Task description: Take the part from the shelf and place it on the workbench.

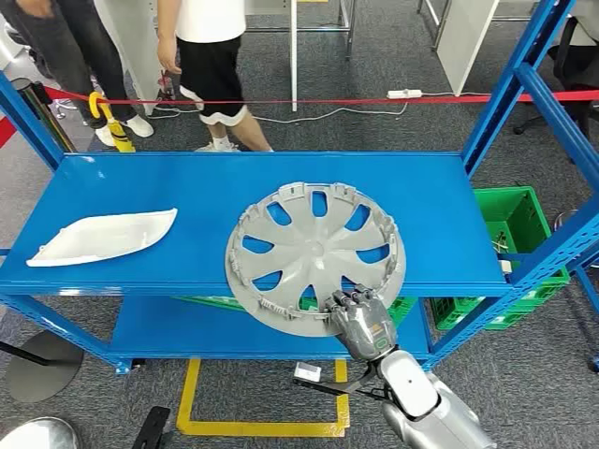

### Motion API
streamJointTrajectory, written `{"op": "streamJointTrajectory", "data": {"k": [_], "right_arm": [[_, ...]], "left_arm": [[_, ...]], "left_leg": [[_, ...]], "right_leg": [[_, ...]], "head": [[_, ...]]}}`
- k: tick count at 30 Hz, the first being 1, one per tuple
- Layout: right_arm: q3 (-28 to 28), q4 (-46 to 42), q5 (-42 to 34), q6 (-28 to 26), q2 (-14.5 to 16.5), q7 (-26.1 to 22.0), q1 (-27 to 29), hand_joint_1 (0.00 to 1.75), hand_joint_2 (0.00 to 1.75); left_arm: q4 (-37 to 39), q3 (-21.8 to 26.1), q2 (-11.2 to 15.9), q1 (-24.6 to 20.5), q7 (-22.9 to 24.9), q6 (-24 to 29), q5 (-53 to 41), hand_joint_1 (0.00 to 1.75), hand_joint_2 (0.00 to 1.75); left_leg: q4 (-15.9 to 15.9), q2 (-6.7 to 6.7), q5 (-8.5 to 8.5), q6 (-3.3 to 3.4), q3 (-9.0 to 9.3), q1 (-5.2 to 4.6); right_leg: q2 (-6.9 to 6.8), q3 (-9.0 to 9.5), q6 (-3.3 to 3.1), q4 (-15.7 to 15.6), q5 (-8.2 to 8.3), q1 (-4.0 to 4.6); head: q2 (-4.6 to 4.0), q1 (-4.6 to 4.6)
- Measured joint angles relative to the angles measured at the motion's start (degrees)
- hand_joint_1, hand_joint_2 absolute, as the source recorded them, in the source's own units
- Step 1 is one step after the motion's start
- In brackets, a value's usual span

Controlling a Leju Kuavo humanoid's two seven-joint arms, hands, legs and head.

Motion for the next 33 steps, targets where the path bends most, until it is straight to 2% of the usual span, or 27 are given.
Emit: {"op": "streamJointTrajectory", "data": {"k": [8, 13, 20, 25, 29, 33], "right_arm": [[-0.69, -4.64, 7.04, -4.74, 0.69, 1.90, 3.13, 1.75, 1.75], [-0.51, -10.04, 9.45, -5.78, 0.63, 4.30, 4.34, 1.75, 1.75], [1.29, -17.86, 9.74, -5.97, -1.47, 8.03, 3.58, 1.75, 1.75], [1.81, -22.91, 9.76, -5.98, -3.35, 6.53, 3.22, 1.75, 1.75], [1.20, -26.40, 9.76, -5.99, -3.76, 3.41, 3.55, 1.75, 1.75], [-1.62, -29.83, 9.76, -6.00, -3.45, -3.54, 5.79, 1.75, 1.75]], "left_arm": [[0.00, 0.04, 0.00, 0.07, -0.32, 0.39, 0.31, 0.00, 1.75], [0.00, 0.16, 0.00, 0.13, -0.70, 0.84, 0.76, 0.00, 1.75], [0.00, 0.54, -0.02, 0.33, -1.46, 1.07, 1.37, 0.00, 1.75], [0.00, 0.68, -0.02, 0.43, -2.31, 1.68, 1.30, 0.00, 1.75], [0.00, 0.73, -0.02, 0.46, -2.89, 1.56, 1.33, 0.00, 0.00], [0.00, 0.91, 0.01, 0.53, -4.61, -0.17, 2.02, 0.00, 1.75]], "left_leg": [[0.00, 0.00, -0.01, 0.00, -0.04, 0.00], [0.00, 0.00, 0.00, 0.00, -0.07, 0.00], [0.00, 0.00, 0.00, 0.00, -0.08, 0.00], [0.00, 0.00, 0.00, 0.00, -0.08, -0.01], [0.00, 0.00, 0.00, 0.00, -0.08, 0.00], [0.00, -0.01, -0.01, 0.00, -0.09, 0.00]], "right_leg": [[0.00, -0.03, 0.00, 0.01, -0.01, 0.00], [0.02, -0.07, 0.00, 0.01, 0.00, 0.00], [0.01, -0.07, 0.00, 0.01, 0.00, 0.00], [0.01, -0.08, 0.00, 0.01, 0.00, -0.01], [0.00, -0.09, 0.00, 0.01, 0.00, 0.00], [-0.01, -0.09, 0.00, 0.01, 0.00, 0.00]], "head": [[0.00, -0.01], [0.00, -0.01], [0.00, 0.00], [0.00, -0.01], [0.00, -0.01], [0.00, -0.01]]}}
